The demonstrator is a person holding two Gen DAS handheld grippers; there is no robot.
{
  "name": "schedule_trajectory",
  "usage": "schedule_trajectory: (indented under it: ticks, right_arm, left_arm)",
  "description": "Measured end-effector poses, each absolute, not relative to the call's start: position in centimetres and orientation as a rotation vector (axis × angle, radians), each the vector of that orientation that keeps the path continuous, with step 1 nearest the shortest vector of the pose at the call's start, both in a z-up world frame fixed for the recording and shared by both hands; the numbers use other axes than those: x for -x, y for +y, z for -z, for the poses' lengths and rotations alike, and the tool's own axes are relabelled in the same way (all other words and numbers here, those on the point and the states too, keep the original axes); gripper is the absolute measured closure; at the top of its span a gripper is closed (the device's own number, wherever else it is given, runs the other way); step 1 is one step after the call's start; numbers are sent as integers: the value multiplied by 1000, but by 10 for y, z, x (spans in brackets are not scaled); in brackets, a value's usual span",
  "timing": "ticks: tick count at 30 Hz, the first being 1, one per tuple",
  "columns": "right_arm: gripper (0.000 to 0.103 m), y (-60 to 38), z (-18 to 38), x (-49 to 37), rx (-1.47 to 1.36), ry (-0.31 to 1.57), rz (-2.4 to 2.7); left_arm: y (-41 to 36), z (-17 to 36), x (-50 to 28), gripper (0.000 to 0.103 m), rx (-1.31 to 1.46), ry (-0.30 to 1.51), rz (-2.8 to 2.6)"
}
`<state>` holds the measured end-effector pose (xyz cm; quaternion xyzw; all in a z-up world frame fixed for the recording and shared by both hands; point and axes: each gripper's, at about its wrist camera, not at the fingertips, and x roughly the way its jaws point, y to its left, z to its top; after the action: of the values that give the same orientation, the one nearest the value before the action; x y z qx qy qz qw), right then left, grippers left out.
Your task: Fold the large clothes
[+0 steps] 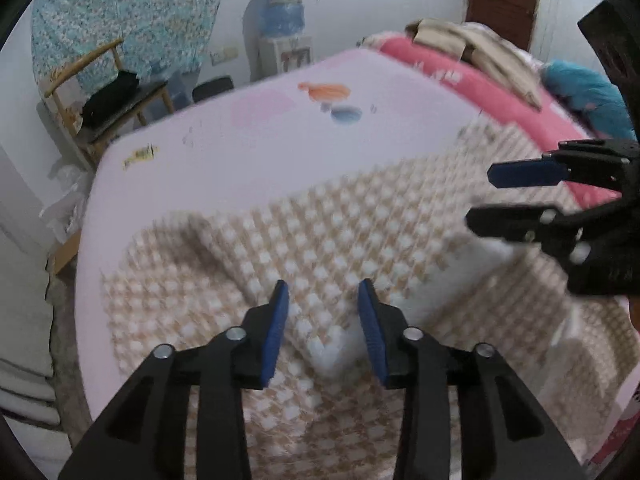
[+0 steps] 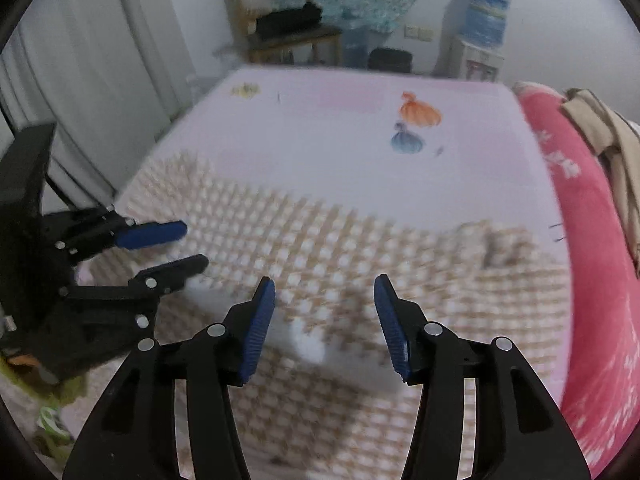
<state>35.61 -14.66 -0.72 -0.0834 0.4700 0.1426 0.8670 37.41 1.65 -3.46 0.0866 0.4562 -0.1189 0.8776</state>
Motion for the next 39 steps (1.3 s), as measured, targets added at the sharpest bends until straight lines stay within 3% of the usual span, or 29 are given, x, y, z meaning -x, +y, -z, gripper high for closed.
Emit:
schedule_trajectory:
  ticks: [7,11,15,23,36,39]
  right_arm:
    - [52,-162,19,-312,109,1005,-252]
    - [30,-166,-2,-271,63,955,-279]
    - [20,-163,-14,-230,49,915,-319]
    - [20,-150,5,-189,-19,941,-360]
    - [20,-158,50,-172,-56,1030,-296]
    - [19,-157,53,-169,-51,1028,-292]
  left_arm:
    - [42,22,-344,54,-92,947,202]
    - [55,7,-318,45,-21,928,183]
    - [59,-11,-284,35,-5,878,183]
    - [74,-18,-218,25,-10,826,157]
    - [115,19,-143,25,58,825,35]
    - [120,22,-142,29,92,817,45]
